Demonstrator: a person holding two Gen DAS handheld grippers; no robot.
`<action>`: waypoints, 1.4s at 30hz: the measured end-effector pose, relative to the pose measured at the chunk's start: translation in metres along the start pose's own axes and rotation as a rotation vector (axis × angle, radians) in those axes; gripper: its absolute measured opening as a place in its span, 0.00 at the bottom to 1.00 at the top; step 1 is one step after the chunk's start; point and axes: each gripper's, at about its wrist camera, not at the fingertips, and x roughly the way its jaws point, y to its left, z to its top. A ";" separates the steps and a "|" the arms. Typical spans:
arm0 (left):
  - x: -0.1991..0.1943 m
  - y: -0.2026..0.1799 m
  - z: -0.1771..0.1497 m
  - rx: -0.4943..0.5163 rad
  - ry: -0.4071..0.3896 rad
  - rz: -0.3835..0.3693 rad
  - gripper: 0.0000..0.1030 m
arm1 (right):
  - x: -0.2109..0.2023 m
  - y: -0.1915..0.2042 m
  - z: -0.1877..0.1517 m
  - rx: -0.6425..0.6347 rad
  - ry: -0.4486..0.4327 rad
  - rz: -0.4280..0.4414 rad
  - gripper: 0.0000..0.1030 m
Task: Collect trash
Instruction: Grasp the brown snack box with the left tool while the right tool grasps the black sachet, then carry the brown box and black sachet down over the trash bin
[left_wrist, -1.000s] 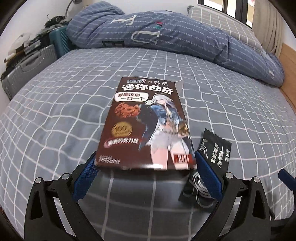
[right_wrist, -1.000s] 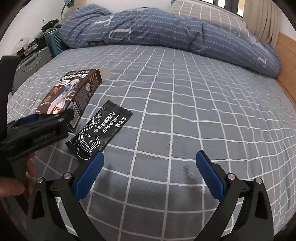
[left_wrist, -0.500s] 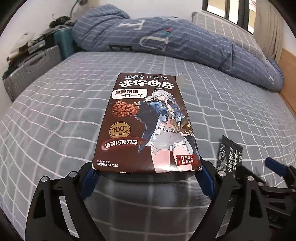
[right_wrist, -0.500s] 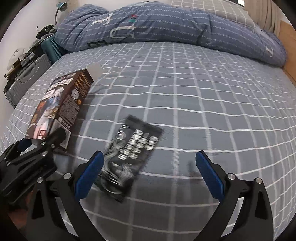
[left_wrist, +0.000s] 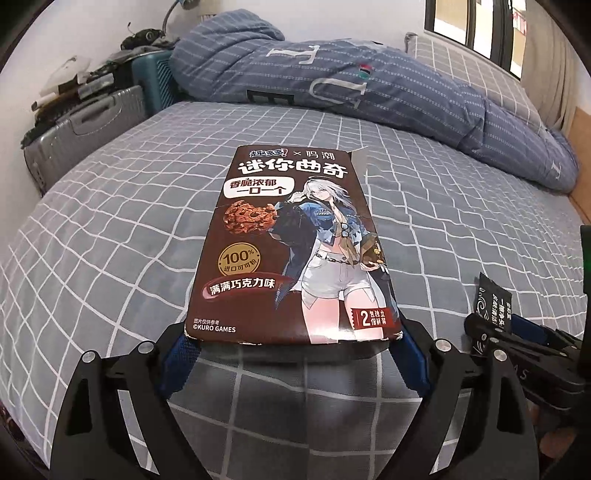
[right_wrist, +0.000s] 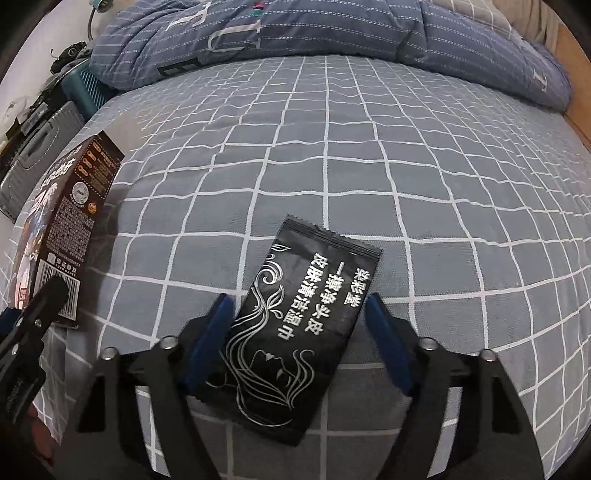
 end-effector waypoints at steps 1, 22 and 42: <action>0.000 0.000 0.000 0.001 0.000 -0.002 0.84 | 0.001 0.002 0.001 -0.009 -0.002 0.000 0.62; -0.009 -0.005 0.000 0.002 -0.012 -0.031 0.85 | -0.027 0.007 -0.004 -0.146 -0.088 0.046 0.15; -0.063 -0.044 -0.039 0.026 -0.006 -0.107 0.84 | -0.102 -0.034 -0.037 -0.200 -0.187 -0.029 0.15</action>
